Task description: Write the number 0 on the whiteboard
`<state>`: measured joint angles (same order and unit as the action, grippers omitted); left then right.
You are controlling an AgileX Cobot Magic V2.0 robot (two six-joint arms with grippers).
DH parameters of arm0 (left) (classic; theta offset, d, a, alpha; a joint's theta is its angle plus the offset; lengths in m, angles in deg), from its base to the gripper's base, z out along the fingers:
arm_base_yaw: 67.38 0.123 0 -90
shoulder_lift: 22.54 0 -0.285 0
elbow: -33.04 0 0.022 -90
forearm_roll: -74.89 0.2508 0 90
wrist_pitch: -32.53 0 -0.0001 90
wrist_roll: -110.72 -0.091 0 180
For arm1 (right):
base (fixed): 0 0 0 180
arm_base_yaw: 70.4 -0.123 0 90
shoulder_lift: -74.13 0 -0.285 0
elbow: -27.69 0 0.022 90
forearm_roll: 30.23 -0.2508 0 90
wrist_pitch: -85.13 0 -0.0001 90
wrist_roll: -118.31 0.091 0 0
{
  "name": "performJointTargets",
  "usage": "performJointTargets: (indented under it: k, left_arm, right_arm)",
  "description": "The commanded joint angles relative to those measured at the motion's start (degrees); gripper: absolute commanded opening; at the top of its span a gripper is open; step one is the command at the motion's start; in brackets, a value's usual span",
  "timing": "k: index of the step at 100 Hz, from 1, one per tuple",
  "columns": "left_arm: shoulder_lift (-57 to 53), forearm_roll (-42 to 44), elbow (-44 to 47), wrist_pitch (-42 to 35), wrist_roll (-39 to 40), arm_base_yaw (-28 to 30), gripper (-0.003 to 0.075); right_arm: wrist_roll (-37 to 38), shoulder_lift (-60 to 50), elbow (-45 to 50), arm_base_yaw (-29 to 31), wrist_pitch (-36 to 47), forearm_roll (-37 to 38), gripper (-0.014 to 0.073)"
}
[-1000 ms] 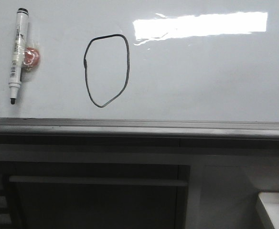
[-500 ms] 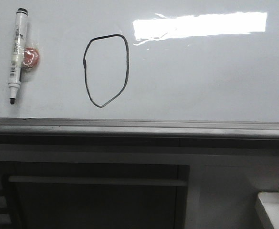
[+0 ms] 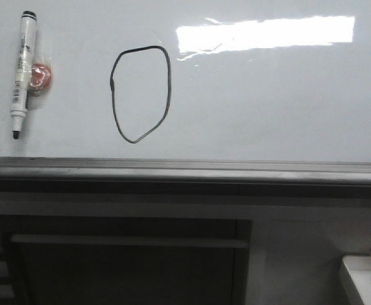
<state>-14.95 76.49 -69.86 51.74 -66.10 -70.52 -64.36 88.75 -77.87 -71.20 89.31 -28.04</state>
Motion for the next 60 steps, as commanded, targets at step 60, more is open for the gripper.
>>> performJointTargets:
  k: [60]
  left_arm:
    - [-1.54,-0.62,0.78,-3.73,-0.03,0.14,-0.0020]
  right_arm:
    - [0.15,-8.51,4.60,2.53,-21.81,0.49,-0.0055]
